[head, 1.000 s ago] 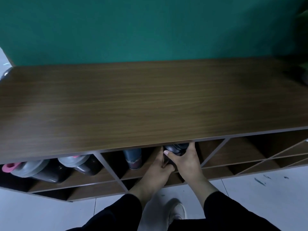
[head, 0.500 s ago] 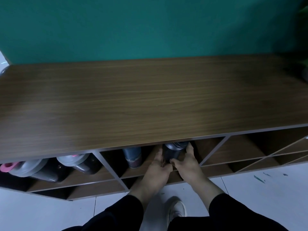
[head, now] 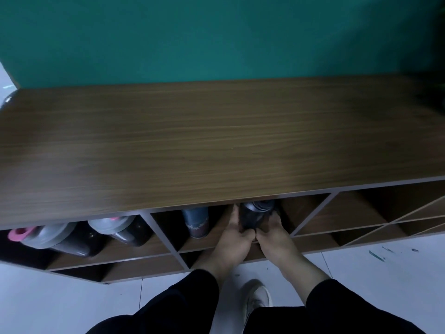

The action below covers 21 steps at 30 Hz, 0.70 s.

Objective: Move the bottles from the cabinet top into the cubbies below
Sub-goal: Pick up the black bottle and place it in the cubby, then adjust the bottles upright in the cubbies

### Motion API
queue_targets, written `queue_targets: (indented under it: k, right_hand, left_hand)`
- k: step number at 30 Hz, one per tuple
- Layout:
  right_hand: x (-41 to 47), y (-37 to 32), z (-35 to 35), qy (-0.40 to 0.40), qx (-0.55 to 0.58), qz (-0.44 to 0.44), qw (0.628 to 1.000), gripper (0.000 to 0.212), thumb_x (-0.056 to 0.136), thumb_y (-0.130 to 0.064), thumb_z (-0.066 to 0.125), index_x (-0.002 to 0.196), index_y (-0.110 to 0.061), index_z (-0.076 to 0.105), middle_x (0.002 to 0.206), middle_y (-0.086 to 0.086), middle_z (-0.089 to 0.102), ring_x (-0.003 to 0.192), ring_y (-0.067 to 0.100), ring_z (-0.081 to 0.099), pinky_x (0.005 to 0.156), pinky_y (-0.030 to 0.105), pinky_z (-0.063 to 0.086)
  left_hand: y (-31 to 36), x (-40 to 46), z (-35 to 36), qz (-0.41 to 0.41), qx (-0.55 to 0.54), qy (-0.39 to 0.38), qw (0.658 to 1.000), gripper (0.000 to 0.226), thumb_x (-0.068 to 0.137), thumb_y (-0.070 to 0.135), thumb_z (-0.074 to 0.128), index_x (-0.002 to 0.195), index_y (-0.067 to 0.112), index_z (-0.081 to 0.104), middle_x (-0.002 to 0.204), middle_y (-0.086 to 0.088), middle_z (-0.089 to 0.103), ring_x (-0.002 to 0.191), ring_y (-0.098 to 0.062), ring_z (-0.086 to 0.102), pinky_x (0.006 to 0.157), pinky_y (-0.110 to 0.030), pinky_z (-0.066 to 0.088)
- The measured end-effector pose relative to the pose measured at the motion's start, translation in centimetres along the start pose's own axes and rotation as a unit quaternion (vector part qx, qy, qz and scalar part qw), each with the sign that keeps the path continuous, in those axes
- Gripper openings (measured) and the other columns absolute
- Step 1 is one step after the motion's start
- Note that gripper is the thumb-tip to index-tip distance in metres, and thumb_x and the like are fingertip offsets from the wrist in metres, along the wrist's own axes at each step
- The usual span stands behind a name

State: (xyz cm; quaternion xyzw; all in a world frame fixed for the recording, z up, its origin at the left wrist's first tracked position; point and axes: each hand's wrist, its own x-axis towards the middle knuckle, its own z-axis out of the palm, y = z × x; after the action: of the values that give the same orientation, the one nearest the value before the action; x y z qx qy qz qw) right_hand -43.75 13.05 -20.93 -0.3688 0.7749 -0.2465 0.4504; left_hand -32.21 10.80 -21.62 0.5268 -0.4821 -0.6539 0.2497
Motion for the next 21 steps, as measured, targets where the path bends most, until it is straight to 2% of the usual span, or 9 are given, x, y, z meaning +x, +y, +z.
queue_targets:
  k: [2,4,6,9,12,15,18,19,21]
  right_hand:
    - [-0.6,-0.1,0.4,-0.052,-0.117,0.035,0.991,0.040,0.100,-0.020,0.046,0.138,-0.007,0.046,0.128,0.014,0.058,0.110,0.028,0.059,0.090,0.037,0.049]
    - [-0.9,0.1,1.1,-0.086,-0.167,0.037,0.981,0.026,0.101,-0.020,0.042,0.116,-0.005,0.058,0.113,0.016,0.061,0.095,0.027,0.059,0.083,0.037,0.048]
    - [-1.0,0.0,1.9,-0.085,-0.150,0.004,0.985,0.025,0.100,-0.021,0.045,0.115,-0.010,0.062,0.115,0.012,0.064,0.092,0.022,0.060,0.076,0.030,0.044]
    - [0.2,-0.9,3.2,-0.090,-0.145,-0.076,0.982,0.041,0.101,-0.019,0.046,0.142,-0.016,0.050,0.139,0.004,0.058,0.125,0.021,0.056,0.096,0.026,0.042]
    - [1.7,-2.3,5.0,-0.122,-0.124,-0.124,0.977,0.056,0.100,-0.009,0.045,0.153,-0.016,0.030,0.153,0.004,0.047,0.137,0.021,0.048,0.109,0.027,0.035]
    - [3.4,-2.6,7.3,-0.166,-0.117,-0.124,0.971,0.066,0.097,-0.009,0.045,0.157,-0.018,0.017,0.159,0.012,0.035,0.144,0.026,0.039,0.118,0.042,0.033]
    - [5.6,-1.5,9.4,-0.157,-0.148,-0.138,0.967,0.054,0.082,-0.031,0.048,0.134,-0.040,0.039,0.140,0.006,0.054,0.131,0.031,0.052,0.109,0.052,0.043]
    - [6.1,-1.2,9.9,-0.146,-0.145,-0.142,0.968,0.048,0.077,-0.035,0.047,0.125,-0.039,0.044,0.130,0.006,0.061,0.123,0.032,0.057,0.104,0.053,0.047]
    - [6.6,-0.7,10.3,-0.134,-0.153,-0.143,0.968,0.045,0.081,-0.028,0.050,0.125,-0.027,0.047,0.120,0.011,0.065,0.112,0.035,0.062,0.098,0.053,0.050]
  left_hand:
    - [-0.3,-0.3,-0.2,-0.038,0.031,0.038,0.998,0.066,0.094,-0.004,0.050,0.147,0.032,0.034,0.127,0.014,0.057,0.110,0.001,0.055,0.092,-0.012,0.046]
    - [-1.3,-0.3,-0.6,-0.088,0.041,0.088,0.991,0.036,0.092,0.001,0.051,0.126,0.011,0.058,0.117,-0.008,0.068,0.100,-0.021,0.059,0.096,-0.035,0.052]
    - [-2.4,-0.6,-1.3,-0.121,0.024,0.114,0.986,0.024,0.093,0.004,0.050,0.113,-0.001,0.062,0.105,-0.019,0.069,0.093,-0.031,0.062,0.086,-0.042,0.051]
    - [-3.5,-1.4,-3.4,-0.142,-0.031,0.162,0.976,0.034,0.092,0.013,0.052,0.122,0.000,0.063,0.101,-0.020,0.069,0.089,-0.034,0.065,0.078,-0.041,0.049]
    - [-4.0,-1.6,-5.7,-0.128,-0.085,0.205,0.967,0.045,0.086,0.017,0.056,0.130,0.009,0.053,0.096,-0.015,0.067,0.083,-0.030,0.061,0.078,-0.039,0.046]
    - [-4.0,-1.8,-7.4,-0.104,-0.088,0.212,0.968,0.048,0.083,0.025,0.060,0.128,0.011,0.050,0.100,-0.010,0.071,0.087,-0.026,0.063,0.080,-0.039,0.048]
    - [-4.4,-1.9,-8.1,-0.075,-0.062,0.192,0.977,0.034,0.095,0.015,0.060,0.129,0.020,0.055,0.112,-0.004,0.076,0.102,-0.018,0.070,0.096,-0.037,0.054]
    - [-4.6,-1.7,-8.2,-0.067,-0.063,0.185,0.978,0.036,0.095,0.012,0.059,0.130,0.022,0.057,0.115,-0.002,0.076,0.107,-0.017,0.070,0.103,-0.039,0.053]
    - [-4.4,-1.4,-8.4,-0.053,-0.068,0.182,0.980,0.040,0.096,0.004,0.056,0.132,0.021,0.058,0.118,-0.004,0.075,0.102,-0.017,0.070,0.102,-0.037,0.053]
